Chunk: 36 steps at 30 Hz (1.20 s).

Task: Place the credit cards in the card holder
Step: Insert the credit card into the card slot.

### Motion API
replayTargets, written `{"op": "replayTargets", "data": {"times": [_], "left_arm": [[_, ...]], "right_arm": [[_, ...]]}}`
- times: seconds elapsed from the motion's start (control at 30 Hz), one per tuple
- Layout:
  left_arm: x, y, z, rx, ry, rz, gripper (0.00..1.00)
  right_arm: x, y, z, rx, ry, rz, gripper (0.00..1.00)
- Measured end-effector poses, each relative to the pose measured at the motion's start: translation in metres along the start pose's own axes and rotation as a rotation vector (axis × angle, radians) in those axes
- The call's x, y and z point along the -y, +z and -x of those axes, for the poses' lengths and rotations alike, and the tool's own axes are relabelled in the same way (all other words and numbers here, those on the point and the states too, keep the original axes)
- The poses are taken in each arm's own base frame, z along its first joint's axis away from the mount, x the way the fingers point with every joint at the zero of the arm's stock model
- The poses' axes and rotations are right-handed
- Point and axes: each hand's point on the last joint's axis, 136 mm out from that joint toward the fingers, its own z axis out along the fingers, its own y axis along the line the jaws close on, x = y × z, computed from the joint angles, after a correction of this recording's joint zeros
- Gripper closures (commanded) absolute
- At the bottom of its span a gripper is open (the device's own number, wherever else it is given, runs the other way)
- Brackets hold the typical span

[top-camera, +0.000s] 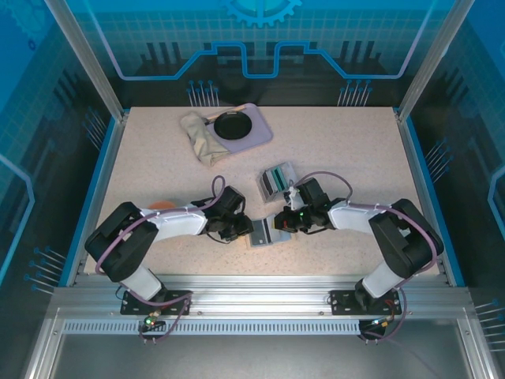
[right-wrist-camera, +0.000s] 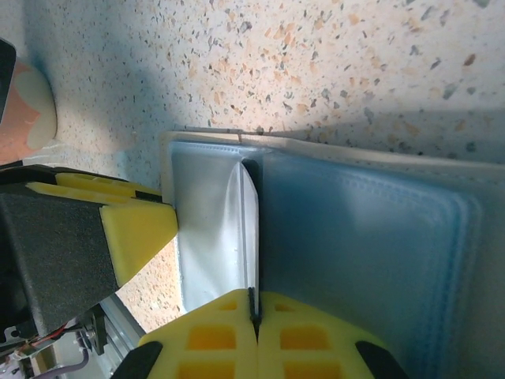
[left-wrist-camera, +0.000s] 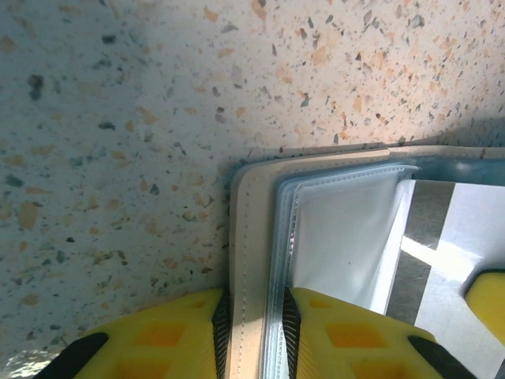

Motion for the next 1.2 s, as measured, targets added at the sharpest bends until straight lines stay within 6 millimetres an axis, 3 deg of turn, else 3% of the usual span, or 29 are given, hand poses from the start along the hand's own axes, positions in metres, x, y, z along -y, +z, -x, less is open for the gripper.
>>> {"op": "replayTargets", "data": {"times": [0.43,0.67,0.83,1.0,1.1,1.2], "left_arm": [[0.000,0.000,0.000,-0.004,-0.001,0.007,0.73],[-0.001,0.000,0.000,-0.005,-0.001,0.008,0.73],[-0.001,0.000,0.000,-0.005,0.000,0.009,0.73],[0.000,0.001,0.000,-0.006,0.015,0.011,0.73],[0.000,0.001,0.000,-0.009,0.016,0.013,0.73],[0.000,0.001,0.000,-0.012,0.016,0.013,0.74]], "right_arm": [[-0.003,0.012,-0.001,-0.006,0.045,0.015,0.96],[-0.007,0.020,-0.005,-0.009,0.042,-0.004,0.84],[-0.002,0.014,-0.006,-0.010,0.024,-0.070,0.77],[0.003,0.009,-0.010,-0.021,0.014,-0.107,0.79],[0.004,0.009,-0.011,-0.028,0.011,-0.111,0.89],[0.003,0.010,-0.012,-0.036,0.011,-0.100,0.90]]}}
